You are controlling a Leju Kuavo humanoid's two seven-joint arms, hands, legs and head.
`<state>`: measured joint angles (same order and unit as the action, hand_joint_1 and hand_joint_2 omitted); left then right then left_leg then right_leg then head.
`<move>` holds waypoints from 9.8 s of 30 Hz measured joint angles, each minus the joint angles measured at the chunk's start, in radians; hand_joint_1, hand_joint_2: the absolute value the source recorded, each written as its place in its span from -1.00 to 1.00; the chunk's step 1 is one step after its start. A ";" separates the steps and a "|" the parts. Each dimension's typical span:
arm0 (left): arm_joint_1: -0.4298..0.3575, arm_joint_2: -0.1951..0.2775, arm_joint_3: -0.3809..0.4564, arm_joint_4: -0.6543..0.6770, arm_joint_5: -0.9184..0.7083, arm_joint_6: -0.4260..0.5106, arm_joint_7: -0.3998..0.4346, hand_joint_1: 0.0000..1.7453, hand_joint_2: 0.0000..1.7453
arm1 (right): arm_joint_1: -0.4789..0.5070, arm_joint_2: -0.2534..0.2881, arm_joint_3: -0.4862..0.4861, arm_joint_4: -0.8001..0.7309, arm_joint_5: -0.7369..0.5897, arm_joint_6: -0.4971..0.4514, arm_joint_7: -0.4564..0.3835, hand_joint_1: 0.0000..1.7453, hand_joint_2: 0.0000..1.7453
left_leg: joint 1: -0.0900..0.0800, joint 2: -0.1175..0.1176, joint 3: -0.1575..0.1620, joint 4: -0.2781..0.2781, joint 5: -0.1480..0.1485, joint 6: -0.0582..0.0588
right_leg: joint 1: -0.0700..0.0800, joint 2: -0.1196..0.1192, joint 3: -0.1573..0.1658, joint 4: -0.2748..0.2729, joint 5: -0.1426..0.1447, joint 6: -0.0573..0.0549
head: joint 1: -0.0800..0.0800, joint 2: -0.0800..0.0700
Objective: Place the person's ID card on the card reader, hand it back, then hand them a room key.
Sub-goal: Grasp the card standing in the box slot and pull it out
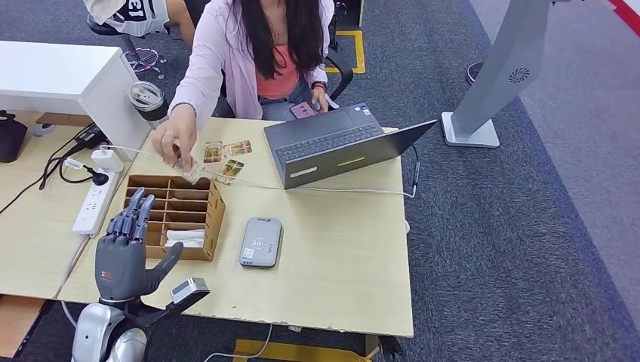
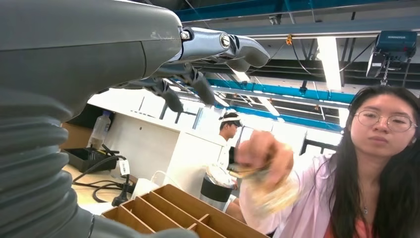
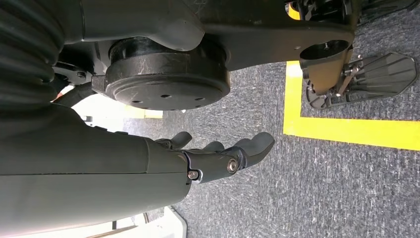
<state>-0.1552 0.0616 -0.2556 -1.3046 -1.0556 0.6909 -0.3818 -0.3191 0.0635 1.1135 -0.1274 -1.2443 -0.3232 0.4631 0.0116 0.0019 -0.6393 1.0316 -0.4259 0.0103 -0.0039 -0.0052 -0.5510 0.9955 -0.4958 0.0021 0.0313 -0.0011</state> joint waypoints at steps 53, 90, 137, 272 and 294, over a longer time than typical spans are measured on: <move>-0.091 0.047 -0.072 0.182 -0.061 -0.162 0.201 -1.00 1.00 | 0.000 0.002 0.001 0.000 -0.034 0.016 -0.005 -1.00 1.00 | 0.000 0.000 0.000 0.000 0.000 0.000 | 0.000 0.001 0.000 0.000 0.000 0.000 | 0.000 0.000; -0.097 0.055 -0.076 0.200 -0.054 -0.149 0.220 -1.00 1.00 | 0.000 0.002 0.012 0.000 -0.044 0.016 -0.006 -1.00 1.00 | 0.000 0.000 0.000 0.000 0.000 0.000 | 0.000 0.001 0.000 0.000 0.000 0.000 | 0.000 0.000; -0.111 0.060 -0.076 0.200 -0.032 -0.208 0.220 1.00 1.00 | 0.000 0.000 0.023 0.001 -0.057 0.016 -0.007 -1.00 1.00 | 0.000 0.000 0.000 0.000 0.000 0.000 | 0.000 0.001 -0.001 0.000 0.000 0.000 | 0.000 0.000; -0.286 0.550 -0.508 -0.153 0.087 -0.688 0.268 -1.00 1.00 | 0.018 -0.038 0.049 0.003 -0.139 0.034 -0.041 -1.00 1.00 | 0.001 0.003 -0.001 0.000 0.000 -0.001 | 0.000 0.004 -0.002 0.000 0.000 -0.001 | -0.001 0.000; -0.290 0.425 -0.518 -0.007 0.034 -0.633 0.305 0.50 1.00 | 0.012 -0.037 0.050 0.002 -0.130 0.036 -0.033 -1.00 1.00 | 0.001 0.003 -0.001 0.000 0.000 -0.001 | 0.000 0.004 -0.002 0.000 0.001 -0.001 | -0.001 0.000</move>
<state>-0.4450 0.4864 -0.7736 -1.3117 -1.0214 0.0580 -0.0763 -0.3076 0.0263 1.1635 -0.1251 -1.3742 -0.2876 0.4303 0.0124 0.0046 -0.6399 1.0317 -0.4258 0.0092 -0.0041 -0.0016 -0.5530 0.9954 -0.4953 0.0010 0.0306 -0.0011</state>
